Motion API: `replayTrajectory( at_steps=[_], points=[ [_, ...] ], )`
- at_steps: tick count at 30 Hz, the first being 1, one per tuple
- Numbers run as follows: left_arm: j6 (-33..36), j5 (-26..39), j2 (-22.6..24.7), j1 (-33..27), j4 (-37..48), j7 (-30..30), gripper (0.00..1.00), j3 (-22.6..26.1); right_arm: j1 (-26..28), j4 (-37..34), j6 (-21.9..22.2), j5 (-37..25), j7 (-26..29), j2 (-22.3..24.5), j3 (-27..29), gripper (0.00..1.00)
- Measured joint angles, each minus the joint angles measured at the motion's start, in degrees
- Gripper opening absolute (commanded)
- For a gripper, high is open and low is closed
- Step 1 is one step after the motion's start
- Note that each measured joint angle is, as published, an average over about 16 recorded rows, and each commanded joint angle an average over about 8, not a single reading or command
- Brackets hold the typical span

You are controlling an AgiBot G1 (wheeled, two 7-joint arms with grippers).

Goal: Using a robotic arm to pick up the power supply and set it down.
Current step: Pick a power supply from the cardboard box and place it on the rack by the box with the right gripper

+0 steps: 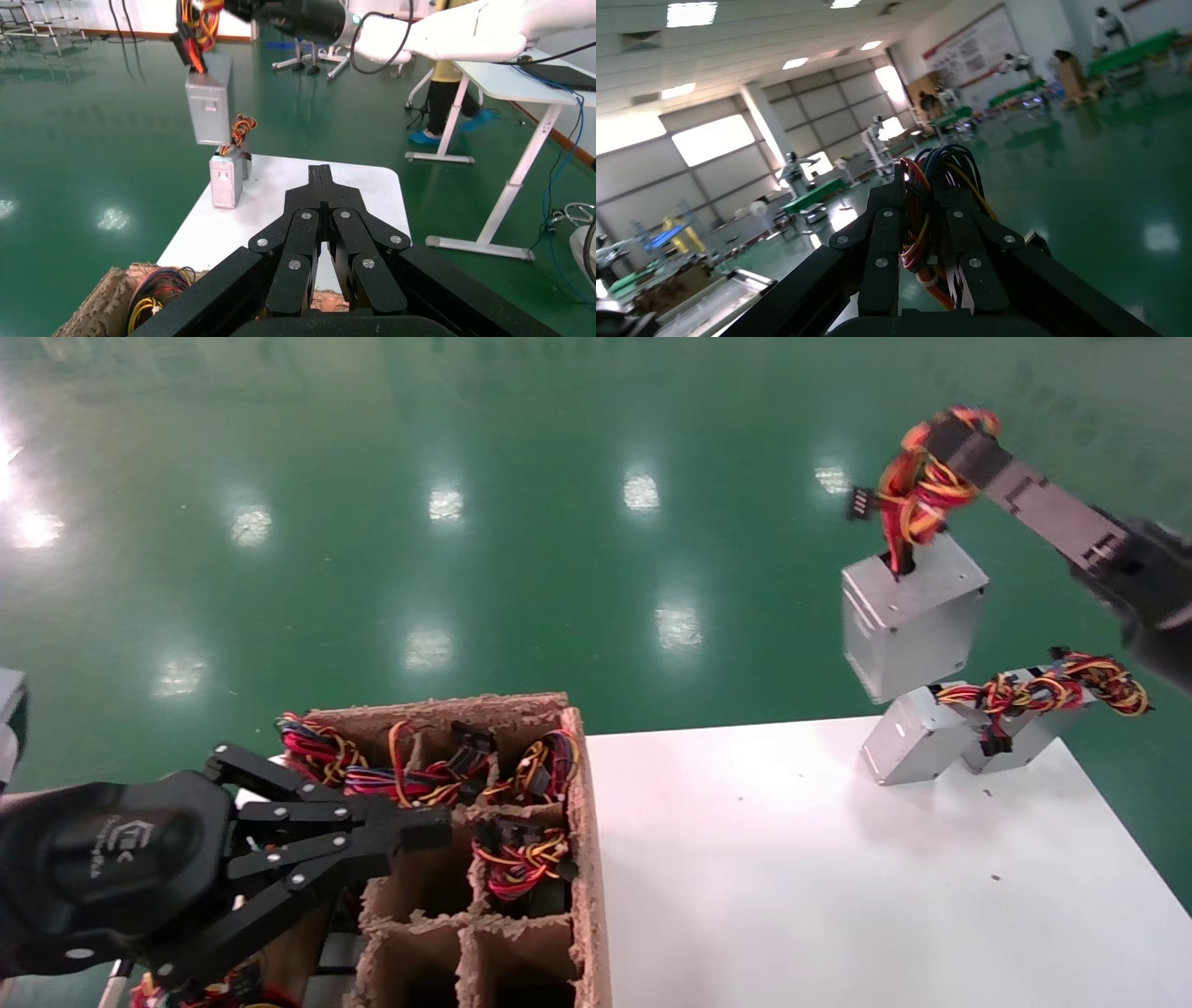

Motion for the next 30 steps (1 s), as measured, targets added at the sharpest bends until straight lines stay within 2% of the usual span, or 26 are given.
replayTrajectory(
  at_steps=[15,30],
  points=[
    [0.0,0.0,0.0,0.0,0.0,0.0,0.0,0.0,-0.57,-14.65,4.71,-0.97,2.4,-5.4,-1.51,0.0],
    [0.0,0.0,0.0,0.0,0.0,0.0,0.0,0.0,1.03,-25.32,9.18,-2.89,3.2,-9.06,-2.93,0.0]
  ],
)
